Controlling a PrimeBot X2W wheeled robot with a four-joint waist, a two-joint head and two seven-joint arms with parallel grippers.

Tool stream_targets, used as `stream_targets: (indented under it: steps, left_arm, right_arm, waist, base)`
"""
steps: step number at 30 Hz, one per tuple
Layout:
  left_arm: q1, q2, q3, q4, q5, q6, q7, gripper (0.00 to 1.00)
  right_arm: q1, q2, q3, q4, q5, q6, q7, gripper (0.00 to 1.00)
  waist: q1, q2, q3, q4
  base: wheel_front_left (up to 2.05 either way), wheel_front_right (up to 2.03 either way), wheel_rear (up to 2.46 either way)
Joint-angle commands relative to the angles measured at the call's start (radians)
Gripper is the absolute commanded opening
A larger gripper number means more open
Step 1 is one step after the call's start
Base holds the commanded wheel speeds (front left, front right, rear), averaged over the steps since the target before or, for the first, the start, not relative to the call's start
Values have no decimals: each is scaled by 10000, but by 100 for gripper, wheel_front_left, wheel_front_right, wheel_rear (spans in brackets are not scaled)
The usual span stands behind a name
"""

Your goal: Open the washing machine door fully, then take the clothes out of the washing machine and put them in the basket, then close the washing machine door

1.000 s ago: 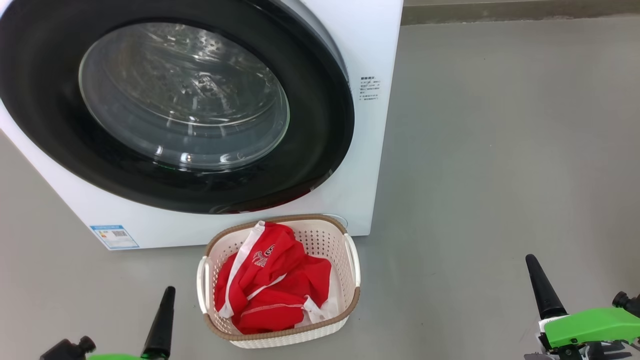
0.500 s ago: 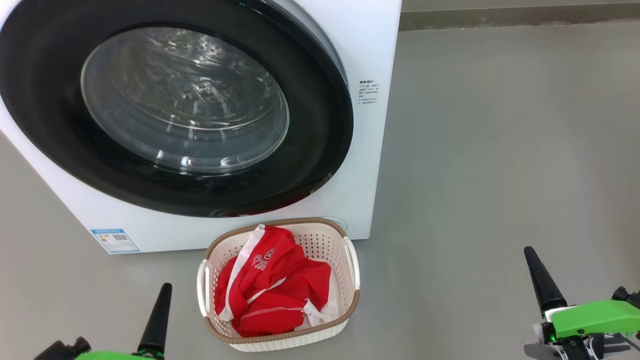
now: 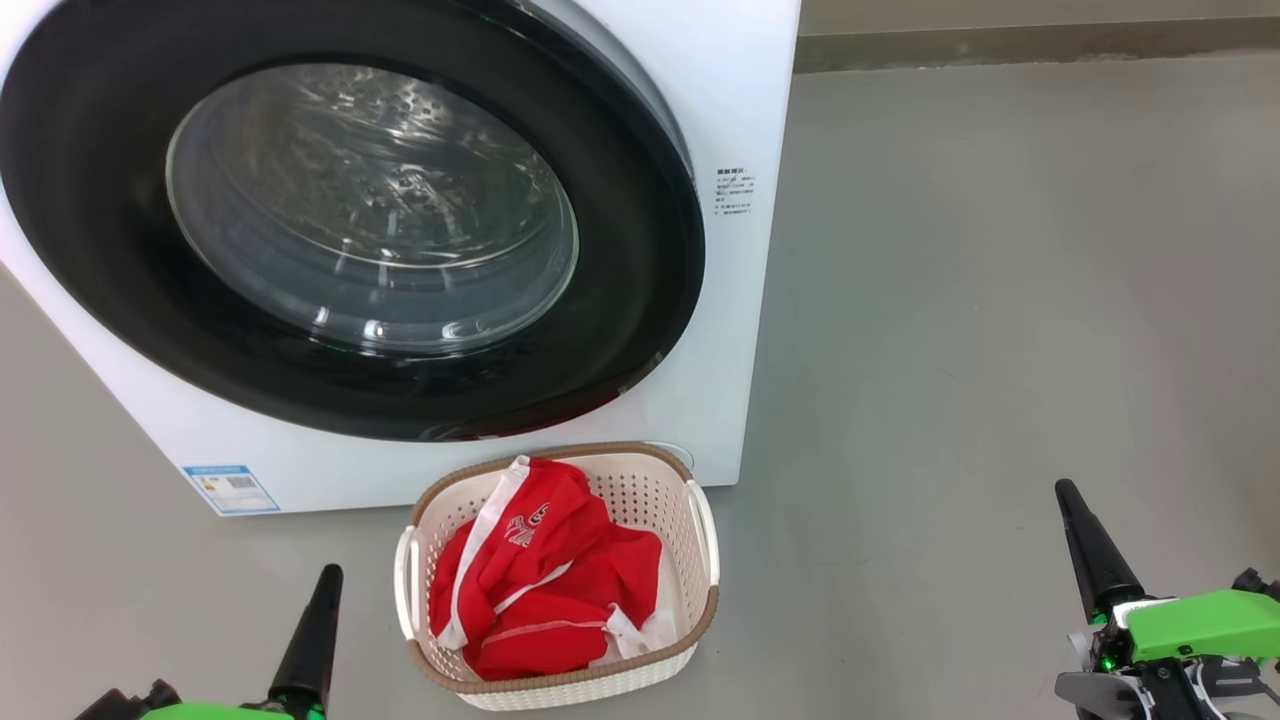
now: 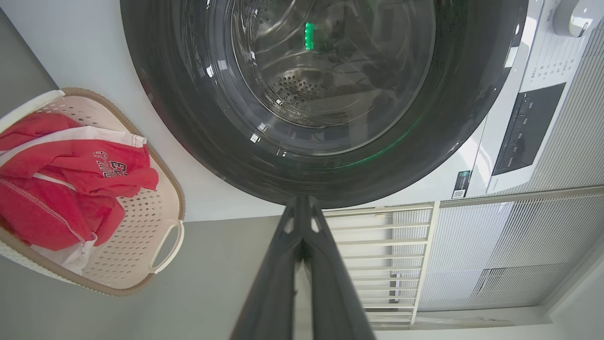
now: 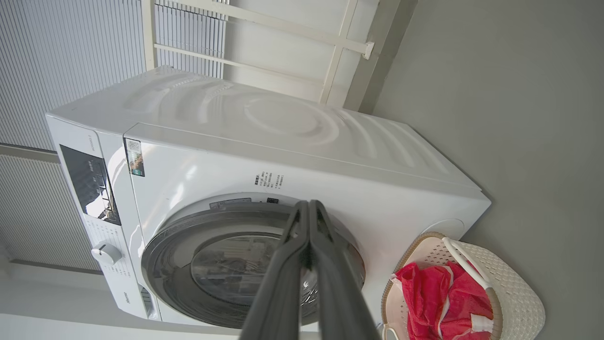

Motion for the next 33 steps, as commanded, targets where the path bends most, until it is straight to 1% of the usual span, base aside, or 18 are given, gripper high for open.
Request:
stream_targets:
  steps: [1, 10, 33]
  left_arm:
    - [-525, 203, 384, -203, -319, -62, 100, 0]
    - [-588, 202, 496, -198, -1241, -67, 361, 0]
    - [-593, 154, 563, -195, -1185, -67, 415, 0]
  right_arm:
    - [-501, -57, 163, -316, 307, -5, 142, 0]
    - [-591, -23, 86, -348, 1056, -6, 401, 0]
    - [-594, -1, 54, -346, 1029, -6, 426, 0]
  waist:
    - [0, 0, -14, -2]
    - [-1, 0, -88, -11]
    - [-1, 0, -88, -11]
  base:
    - [0, 0, 0]
    - [0, 0, 0]
    - [0, 0, 0]
